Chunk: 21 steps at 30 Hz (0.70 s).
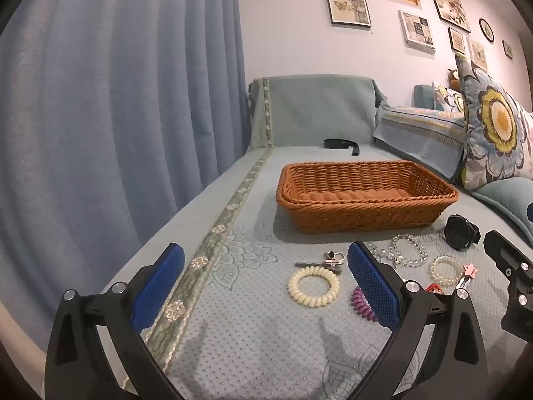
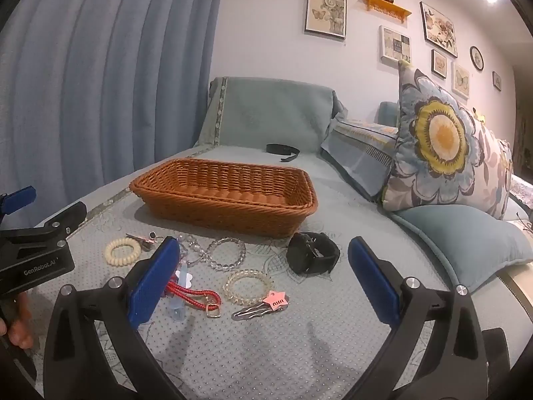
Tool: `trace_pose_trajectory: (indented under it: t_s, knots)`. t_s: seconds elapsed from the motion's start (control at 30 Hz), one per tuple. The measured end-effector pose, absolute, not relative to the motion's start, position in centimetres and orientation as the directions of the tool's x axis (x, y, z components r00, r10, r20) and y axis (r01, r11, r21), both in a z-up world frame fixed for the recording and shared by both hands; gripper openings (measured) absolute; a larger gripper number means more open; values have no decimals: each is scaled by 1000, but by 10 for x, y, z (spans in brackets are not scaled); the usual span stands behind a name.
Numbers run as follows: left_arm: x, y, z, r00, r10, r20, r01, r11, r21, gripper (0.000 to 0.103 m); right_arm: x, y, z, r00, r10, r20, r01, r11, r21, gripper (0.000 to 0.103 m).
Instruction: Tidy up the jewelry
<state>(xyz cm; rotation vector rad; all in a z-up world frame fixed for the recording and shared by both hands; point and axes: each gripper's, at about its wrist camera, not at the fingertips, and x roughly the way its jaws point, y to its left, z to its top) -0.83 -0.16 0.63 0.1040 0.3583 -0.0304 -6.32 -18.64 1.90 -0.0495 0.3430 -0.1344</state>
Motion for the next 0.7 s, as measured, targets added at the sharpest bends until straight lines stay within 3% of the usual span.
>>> trace_pose_trajectory:
  t_s: [0.7]
  knots:
    - [-11,-5,6,934,-13,-358,52,994,97,95,-62,-183,18,934,-138,-329,118,990,-82,96]
